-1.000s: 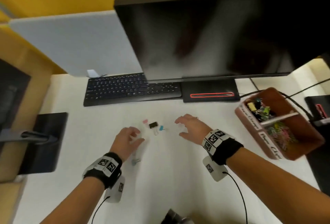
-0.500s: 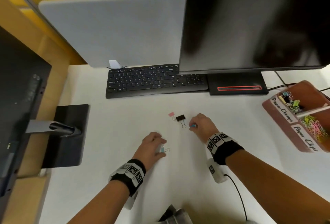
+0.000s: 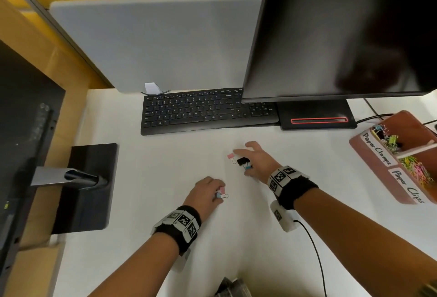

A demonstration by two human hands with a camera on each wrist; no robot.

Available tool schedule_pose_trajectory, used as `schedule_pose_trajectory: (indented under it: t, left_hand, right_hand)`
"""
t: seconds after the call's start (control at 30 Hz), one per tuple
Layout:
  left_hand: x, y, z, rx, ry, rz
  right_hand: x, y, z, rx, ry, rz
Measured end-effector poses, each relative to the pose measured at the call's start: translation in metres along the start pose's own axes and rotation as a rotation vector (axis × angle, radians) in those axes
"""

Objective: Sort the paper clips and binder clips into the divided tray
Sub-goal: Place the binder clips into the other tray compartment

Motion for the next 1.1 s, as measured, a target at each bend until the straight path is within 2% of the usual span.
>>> schedule_pose_trajectory:
  t: [0.13,0.37,0.6,0.67,0.8,1.0,1.1]
  left_hand:
    - [-0.004,0.003,0.004,0.007,-0.018,0.084]
    - [-0.011,0.009,0.009,0.062,-0.054,0.151]
    - [-0.009,0.007,0.012,0.077,-0.037,0.031]
    - [-0.01,0.007,0.012,0.069,-0.054,0.038]
    - [-0.01,0.009,0.013,0.049,-0.116,0.066]
    - [-0.014,0.031,0.047,-0.129,0.028,-0.178]
    - [-0.024,0.04,0.068,-0.098,0.043,-0.174]
  right_hand:
    - [-0.007,-0.005,0.004,-0.01,-0.041,-0.083]
    - [-0.031,-0.001,-0.017,-0.103,-0.115,-0.039]
    - [-0.038,0.003,-0.023,-0.09,-0.142,0.013]
    - [-0.04,0.004,-0.024,-0.106,-0.164,-0.054]
    - [-0.041,0.003,-0.026,-0.092,-0.139,-0.022]
    - [-0.049,0.003,-0.031,-0.063,-0.117,0.058]
    - [-0.053,0.005,-0.034,-0.051,-0.118,0.07]
Point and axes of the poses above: each hand's wrist, its own z-axis towards the middle knuckle, its own y-axis out of the back of the hand, x = y × z, the point moved 2 cm from there along z, towards the middle knuckle, and after that the axes turned 7 degrees about z, right-handed, at the moved point
